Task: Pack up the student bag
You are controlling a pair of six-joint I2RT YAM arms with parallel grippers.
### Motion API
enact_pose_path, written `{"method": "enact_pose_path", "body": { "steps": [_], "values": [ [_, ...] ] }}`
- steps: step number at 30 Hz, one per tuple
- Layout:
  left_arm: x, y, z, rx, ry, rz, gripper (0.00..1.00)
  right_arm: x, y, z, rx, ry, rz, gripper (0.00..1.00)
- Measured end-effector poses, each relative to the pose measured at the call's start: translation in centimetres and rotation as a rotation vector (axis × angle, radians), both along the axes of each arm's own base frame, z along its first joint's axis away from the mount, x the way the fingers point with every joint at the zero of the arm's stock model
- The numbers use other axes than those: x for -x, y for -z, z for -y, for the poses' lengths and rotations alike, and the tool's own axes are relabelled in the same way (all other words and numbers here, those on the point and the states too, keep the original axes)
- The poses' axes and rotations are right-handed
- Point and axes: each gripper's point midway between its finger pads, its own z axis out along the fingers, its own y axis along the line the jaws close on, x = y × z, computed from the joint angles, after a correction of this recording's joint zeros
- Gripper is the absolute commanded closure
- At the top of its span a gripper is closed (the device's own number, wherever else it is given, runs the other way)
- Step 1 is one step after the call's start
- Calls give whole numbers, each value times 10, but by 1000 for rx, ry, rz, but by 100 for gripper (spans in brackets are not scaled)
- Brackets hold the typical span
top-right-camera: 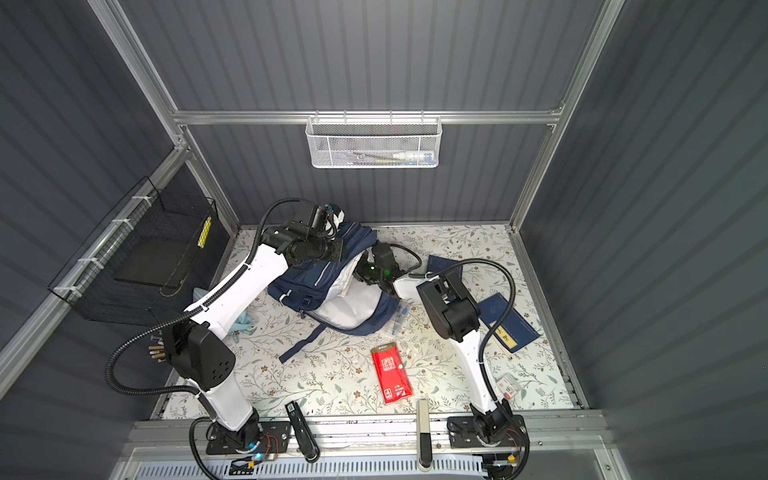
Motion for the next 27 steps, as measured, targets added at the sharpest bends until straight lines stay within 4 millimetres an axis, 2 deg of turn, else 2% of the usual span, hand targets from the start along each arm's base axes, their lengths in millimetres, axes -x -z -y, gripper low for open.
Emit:
{"method": "enact_pose_path", "body": {
  "steps": [3,5,6,9,11,13,19,22,24,27],
  "values": [
    [0,0,0,10,-3,-6,100,-13,-9,-18,-9,33,21,79],
    [0,0,1,17,-7,-7,100,-16,-11,-24,-3,43,25,59],
    [-1,2,1,21,-10,-9,100,-15,-9,-23,9,44,22,50],
    [1,14,1,31,-20,-20,100,-5,5,-10,74,50,-4,35],
    [2,23,0,34,-28,-31,100,12,15,11,132,53,-37,32],
    [4,31,1,33,-31,-42,100,27,13,32,170,51,-50,30],
    [6,45,2,41,-41,-52,97,65,-42,100,209,44,34,30],
    [12,58,0,47,-49,-71,88,89,-49,136,231,18,66,26],
    [17,66,-2,54,-62,-94,79,105,-42,166,288,20,62,16],
    [21,72,-3,71,-84,-118,67,118,-37,209,400,45,51,11]
  ]
}}
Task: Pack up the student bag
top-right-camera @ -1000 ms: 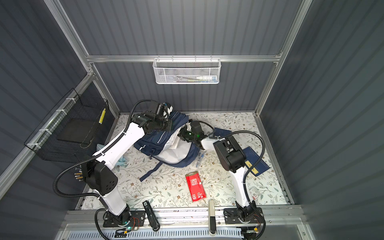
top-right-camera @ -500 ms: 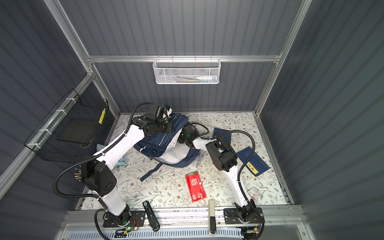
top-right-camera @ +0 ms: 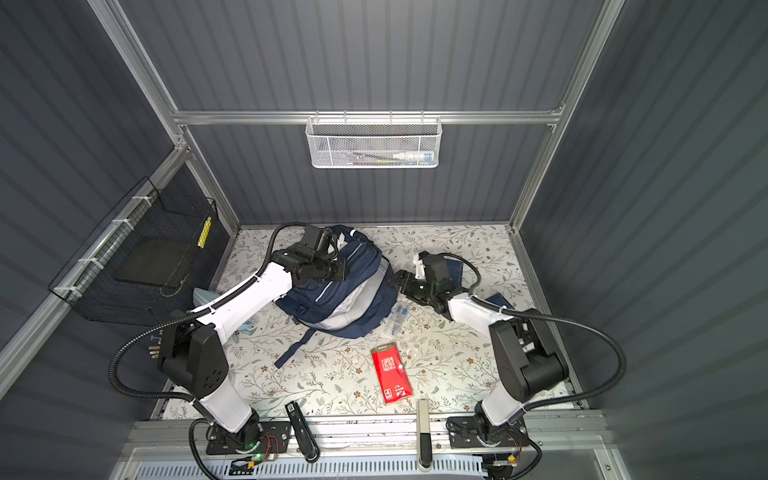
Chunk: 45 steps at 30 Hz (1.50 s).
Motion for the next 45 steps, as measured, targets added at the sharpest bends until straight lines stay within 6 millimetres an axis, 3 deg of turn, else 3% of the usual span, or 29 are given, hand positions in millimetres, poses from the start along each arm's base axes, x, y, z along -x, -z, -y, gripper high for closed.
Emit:
{"method": "enact_pose_path", "body": {
  "steps": [3,4,6,8,10,14,17,21,25,30,38,45],
  "values": [
    [0,-1,5,13,-13,3,50,1,-11,37,78,33,38,1],
    [0,-2,6,21,-18,7,42,1,-14,48,95,46,49,1],
    [-1,-6,13,41,-17,24,14,-2,-17,76,130,90,58,1],
    [1,-10,29,81,3,45,0,-6,-12,101,152,137,40,1],
    [7,-11,54,135,43,50,0,-9,-1,126,163,186,2,1],
    [14,-3,126,244,141,47,1,-16,20,166,171,266,-95,2],
    [7,13,179,299,203,35,5,-31,27,180,165,287,-137,3],
    [-12,46,220,334,232,3,11,-46,35,187,155,292,-169,6],
    [-31,82,240,345,228,-31,17,-54,46,185,135,279,-208,18],
    [-40,125,249,327,209,-76,27,-58,56,184,126,264,-244,24],
    [-44,128,267,371,214,-83,32,-61,81,195,107,286,-329,34],
    [-41,131,274,406,184,-118,40,-68,90,184,34,249,-353,49]
  ]
}}
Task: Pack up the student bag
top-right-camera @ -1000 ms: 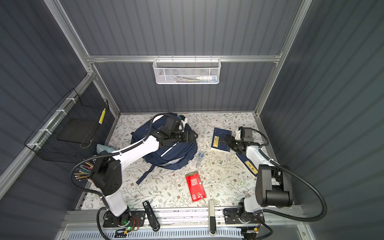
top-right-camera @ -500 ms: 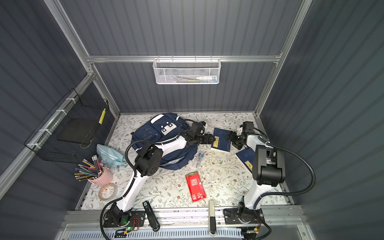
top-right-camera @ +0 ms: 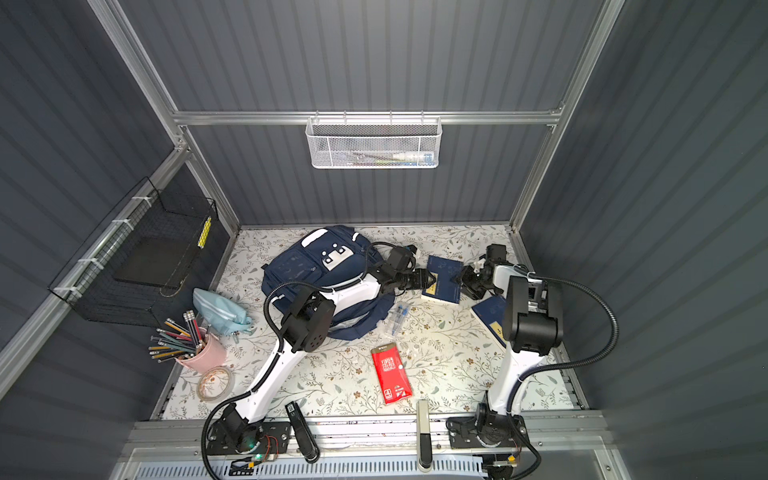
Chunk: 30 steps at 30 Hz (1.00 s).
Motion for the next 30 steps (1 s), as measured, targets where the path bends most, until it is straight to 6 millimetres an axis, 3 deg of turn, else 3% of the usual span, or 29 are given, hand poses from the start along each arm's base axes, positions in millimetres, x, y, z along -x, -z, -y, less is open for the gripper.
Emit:
{"method": "enact_pose_path", "body": {
  "steps": [8,11,17,23,30],
  "values": [
    [-4,3,-2,48,-32,-65,69,-2,-3,-6,-131,15,53,45],
    [0,8,-2,56,-26,-84,73,0,-5,-12,-196,15,76,39],
    [8,6,-3,60,-12,-93,86,6,-8,-12,-256,34,82,37],
    [22,-14,-2,76,18,-105,93,9,-21,-8,-226,37,105,27],
    [35,-50,-7,147,35,-116,94,12,-24,-4,-219,33,128,24]
  ]
}}
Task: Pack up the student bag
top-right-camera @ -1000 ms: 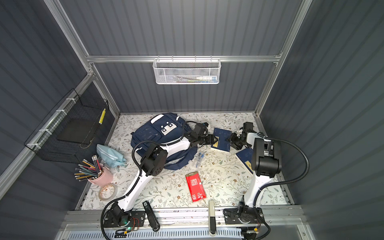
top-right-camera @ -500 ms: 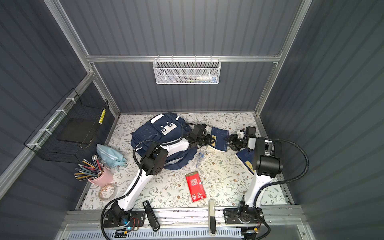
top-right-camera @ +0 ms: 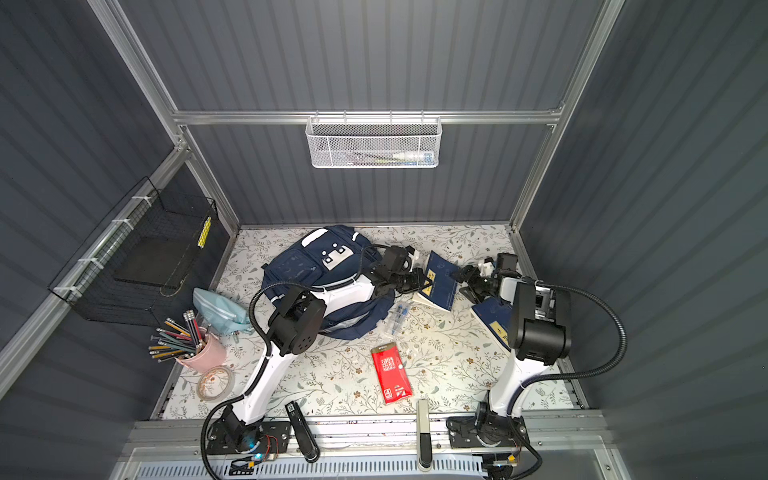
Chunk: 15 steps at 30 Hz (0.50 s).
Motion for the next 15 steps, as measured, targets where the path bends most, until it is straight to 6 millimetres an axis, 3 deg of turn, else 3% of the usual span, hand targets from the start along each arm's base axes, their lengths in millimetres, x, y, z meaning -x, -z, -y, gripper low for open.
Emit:
{"method": "enact_pose_path", "body": {
  "steps": [4,7,10,11,15],
  "values": [
    [4,-27,2,83,2,5,92,2,-3,-9,-53,-32,45,30],
    [5,-26,2,103,1,-9,91,1,-12,-16,-100,-52,106,48],
    [7,-18,-1,102,-3,-36,88,3,-20,-20,-117,-64,148,84],
    [6,-17,-3,101,-7,-44,86,3,-23,-19,-119,-59,155,90],
    [5,-8,-8,77,-13,-45,67,2,-39,-19,-118,-64,200,97]
  ]
}}
